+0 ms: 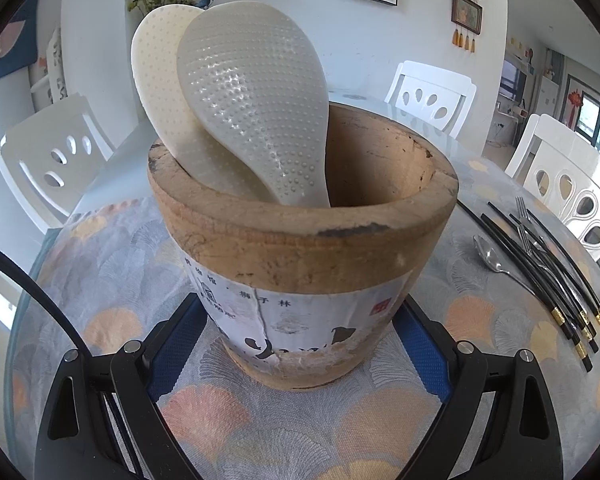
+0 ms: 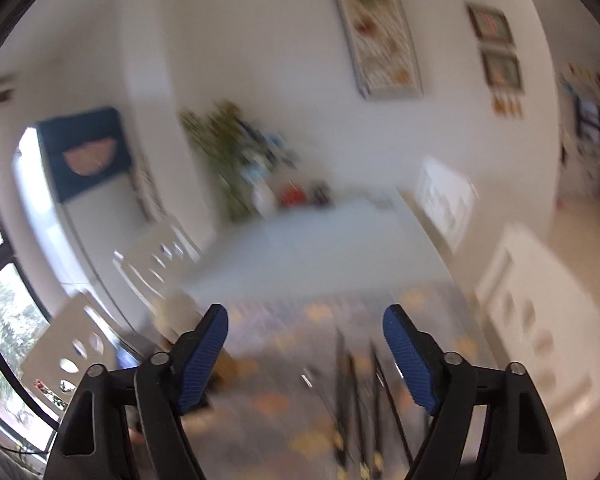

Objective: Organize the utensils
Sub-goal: 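Move the right gripper back over the black chopsticks, then grasp one black chopstick with the right gripper and lift it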

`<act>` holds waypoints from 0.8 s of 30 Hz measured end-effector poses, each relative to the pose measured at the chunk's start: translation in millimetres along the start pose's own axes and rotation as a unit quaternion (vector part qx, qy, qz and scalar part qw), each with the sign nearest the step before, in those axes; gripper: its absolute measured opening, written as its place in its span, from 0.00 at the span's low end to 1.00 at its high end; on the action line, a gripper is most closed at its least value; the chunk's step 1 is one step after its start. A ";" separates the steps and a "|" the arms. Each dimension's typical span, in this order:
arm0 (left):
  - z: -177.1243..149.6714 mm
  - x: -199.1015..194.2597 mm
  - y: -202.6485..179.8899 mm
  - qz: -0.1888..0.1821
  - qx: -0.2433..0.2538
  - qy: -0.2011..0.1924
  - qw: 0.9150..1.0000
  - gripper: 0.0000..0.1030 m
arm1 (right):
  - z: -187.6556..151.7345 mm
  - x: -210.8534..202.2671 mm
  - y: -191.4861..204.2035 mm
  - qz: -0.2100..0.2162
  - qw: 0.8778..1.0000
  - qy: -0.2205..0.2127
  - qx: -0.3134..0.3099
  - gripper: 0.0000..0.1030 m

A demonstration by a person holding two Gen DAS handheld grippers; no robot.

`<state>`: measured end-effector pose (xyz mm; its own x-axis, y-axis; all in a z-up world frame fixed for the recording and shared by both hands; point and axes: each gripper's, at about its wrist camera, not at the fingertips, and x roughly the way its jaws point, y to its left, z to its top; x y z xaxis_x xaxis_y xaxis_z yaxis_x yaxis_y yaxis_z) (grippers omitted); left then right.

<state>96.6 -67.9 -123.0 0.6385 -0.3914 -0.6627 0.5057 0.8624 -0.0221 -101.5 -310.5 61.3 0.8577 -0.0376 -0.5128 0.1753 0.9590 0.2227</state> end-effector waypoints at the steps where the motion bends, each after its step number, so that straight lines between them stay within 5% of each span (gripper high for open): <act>1: 0.3 0.1 0.1 0.000 0.000 0.000 1.000 0.90 | -9.4 8.8 -12.2 -0.011 1.000 0.018 0.013 0.67; 7: 0.7 0.3 1.4 -0.004 -0.005 0.001 1.000 0.90 | -54.9 68.5 -80.6 -0.089 0.986 0.126 0.069 0.29; 10: 0.7 0.1 3.3 -0.005 -0.008 0.001 1.000 0.90 | -75.1 106.1 -114.5 -0.127 0.969 0.187 0.095 0.18; 16: 0.7 0.1 2.7 -0.005 -0.006 0.002 1.000 0.90 | -91.0 154.4 -154.2 -0.109 0.951 0.256 0.132 0.17; 24: 1.3 3.0 8.2 -0.020 -0.015 0.013 1.000 0.90 | -87.5 189.8 -157.9 -0.112 0.940 0.316 0.064 0.17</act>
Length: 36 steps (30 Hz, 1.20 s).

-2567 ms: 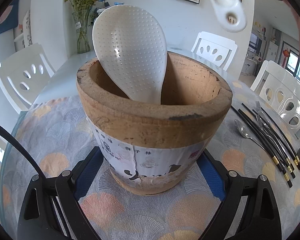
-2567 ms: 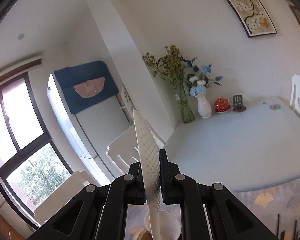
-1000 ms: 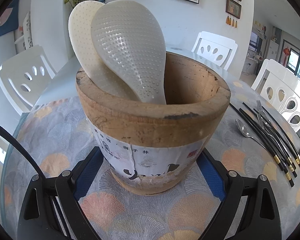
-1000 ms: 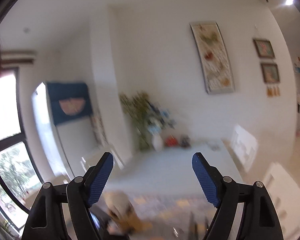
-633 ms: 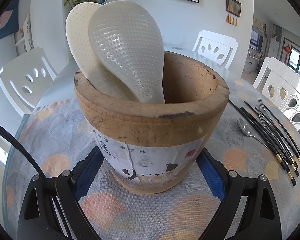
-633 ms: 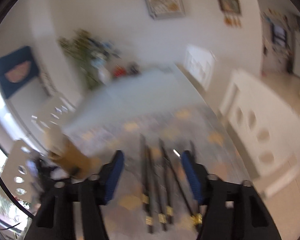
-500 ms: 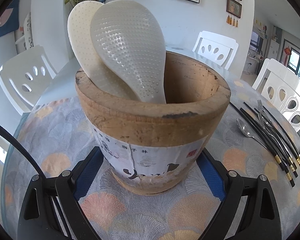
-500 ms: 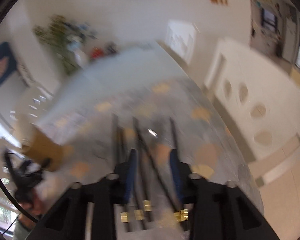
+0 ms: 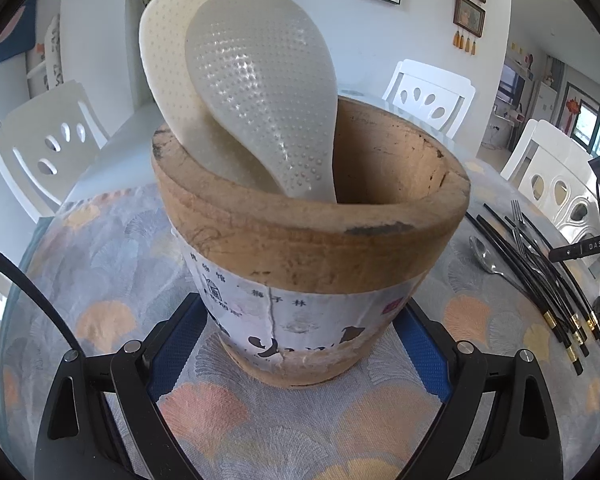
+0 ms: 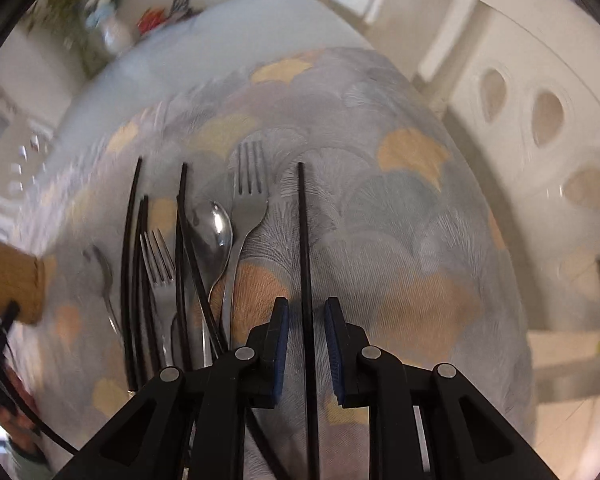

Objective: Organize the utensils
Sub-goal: 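Grasp one black chopstick with the right gripper and lift it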

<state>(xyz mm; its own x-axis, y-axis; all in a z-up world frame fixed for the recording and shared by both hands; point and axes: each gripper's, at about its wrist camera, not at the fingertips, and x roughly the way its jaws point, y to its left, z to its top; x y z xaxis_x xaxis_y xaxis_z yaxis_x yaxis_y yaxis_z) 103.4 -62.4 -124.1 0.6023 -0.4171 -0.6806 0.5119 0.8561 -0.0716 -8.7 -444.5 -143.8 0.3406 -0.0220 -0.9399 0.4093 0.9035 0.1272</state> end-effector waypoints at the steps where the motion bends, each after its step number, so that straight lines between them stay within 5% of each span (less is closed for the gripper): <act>1: 0.0 0.2 -0.6 0.002 0.002 0.000 1.000 0.90 | 0.8 0.9 3.2 -0.008 1.000 0.002 -0.011 0.15; 4: -0.4 0.2 -3.2 0.009 0.007 -0.001 1.000 0.90 | 3.9 1.4 6.6 -0.006 0.999 0.008 -0.031 0.05; 10: -0.2 1.8 -6.5 0.020 0.014 0.003 1.000 0.90 | 5.0 -0.2 9.6 -0.002 0.999 0.006 -0.053 0.05; 16: -0.8 2.5 -6.8 0.020 0.015 0.004 1.000 0.90 | 7.3 -12.0 -1.5 0.049 0.998 -0.015 -0.021 0.05; 27: -1.0 3.2 -6.8 0.018 0.014 0.005 1.000 0.90 | -3.5 -95.2 41.3 0.092 0.983 -0.153 -0.046 0.05; 36: -1.4 1.2 -1.4 0.004 0.006 0.001 1.000 0.90 | 23.8 -170.4 111.9 0.130 0.943 -0.298 -0.076 0.05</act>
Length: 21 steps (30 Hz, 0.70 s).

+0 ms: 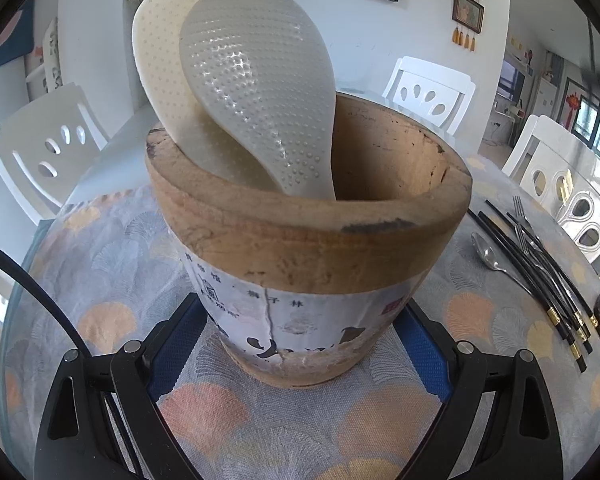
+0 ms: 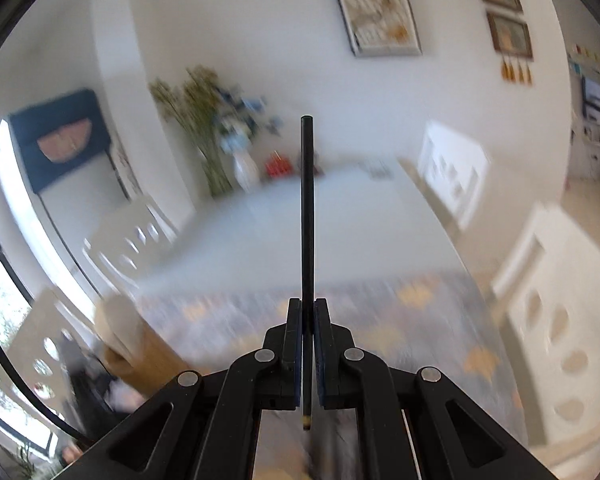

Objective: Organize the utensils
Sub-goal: 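Grasp one black chopstick with the right gripper and lift it, then lower the black chopstick into the holder and open the right gripper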

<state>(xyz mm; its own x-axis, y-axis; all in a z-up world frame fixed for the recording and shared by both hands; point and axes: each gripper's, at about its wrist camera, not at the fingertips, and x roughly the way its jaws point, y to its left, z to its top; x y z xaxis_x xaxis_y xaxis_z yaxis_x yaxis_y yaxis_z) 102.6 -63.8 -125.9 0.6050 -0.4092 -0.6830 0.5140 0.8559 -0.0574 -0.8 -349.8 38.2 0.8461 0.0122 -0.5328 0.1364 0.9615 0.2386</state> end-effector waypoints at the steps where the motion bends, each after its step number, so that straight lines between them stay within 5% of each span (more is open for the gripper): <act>1: -0.1 -0.1 0.1 0.000 0.000 0.000 1.000 0.90 | 11.8 -1.8 11.8 0.012 1.000 -0.018 -0.004 0.05; 10: -0.2 1.1 -2.4 0.003 0.004 0.003 1.000 0.90 | 62.4 -14.8 97.1 0.078 0.989 -0.121 -0.030 0.05; 21: -0.6 -1.0 -0.8 0.003 0.004 -0.001 1.000 0.90 | 57.2 7.7 163.9 0.153 0.982 -0.098 -0.059 0.05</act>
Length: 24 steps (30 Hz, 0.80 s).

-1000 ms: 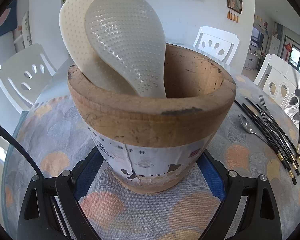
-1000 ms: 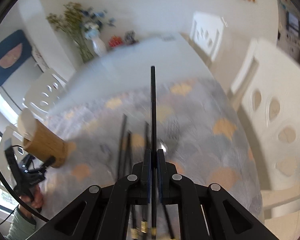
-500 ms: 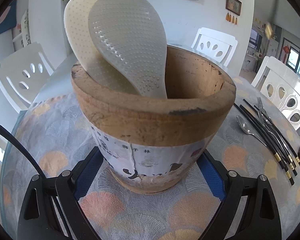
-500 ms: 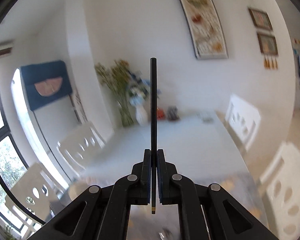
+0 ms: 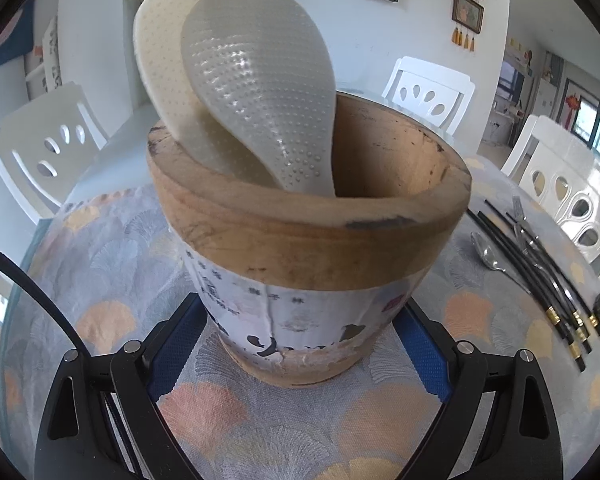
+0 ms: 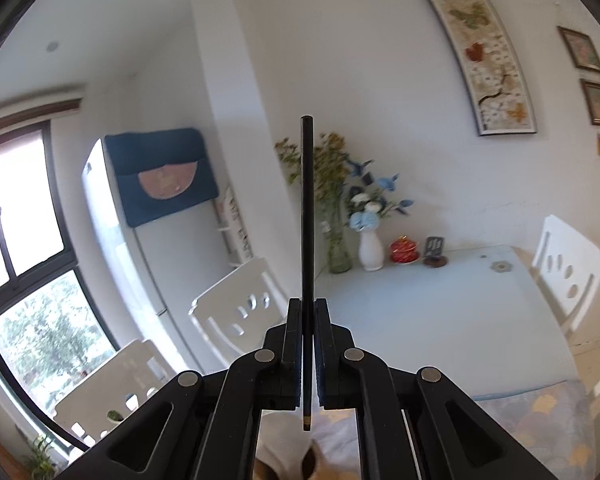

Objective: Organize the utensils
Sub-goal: 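Lower the black chopstick into the holder and open the right gripper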

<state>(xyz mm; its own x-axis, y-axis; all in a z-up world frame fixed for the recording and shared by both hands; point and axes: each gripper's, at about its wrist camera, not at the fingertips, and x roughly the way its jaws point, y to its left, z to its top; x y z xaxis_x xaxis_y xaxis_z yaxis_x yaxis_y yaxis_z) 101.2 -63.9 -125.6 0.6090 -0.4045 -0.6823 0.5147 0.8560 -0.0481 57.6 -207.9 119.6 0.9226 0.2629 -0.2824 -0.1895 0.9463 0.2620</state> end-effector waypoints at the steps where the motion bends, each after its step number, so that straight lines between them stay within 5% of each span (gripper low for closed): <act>1: -0.1 -0.5 -0.6 0.002 0.001 -0.002 1.000 0.90 | -2.8 4.7 4.2 0.005 1.000 0.006 -0.001 0.05; 24: 1.0 1.3 2.6 -0.007 -0.008 0.002 1.000 0.90 | -34.7 30.6 -4.7 0.012 0.997 0.075 0.018 0.05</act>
<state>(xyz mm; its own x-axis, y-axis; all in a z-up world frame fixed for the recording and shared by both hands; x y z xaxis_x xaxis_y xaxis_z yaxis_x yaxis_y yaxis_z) 103.9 -62.5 -125.8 0.5984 -0.4155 -0.6851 0.5140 0.8550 -0.0695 75.1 -197.7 77.7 0.8567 0.3132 -0.4097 -0.1961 0.9326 0.3029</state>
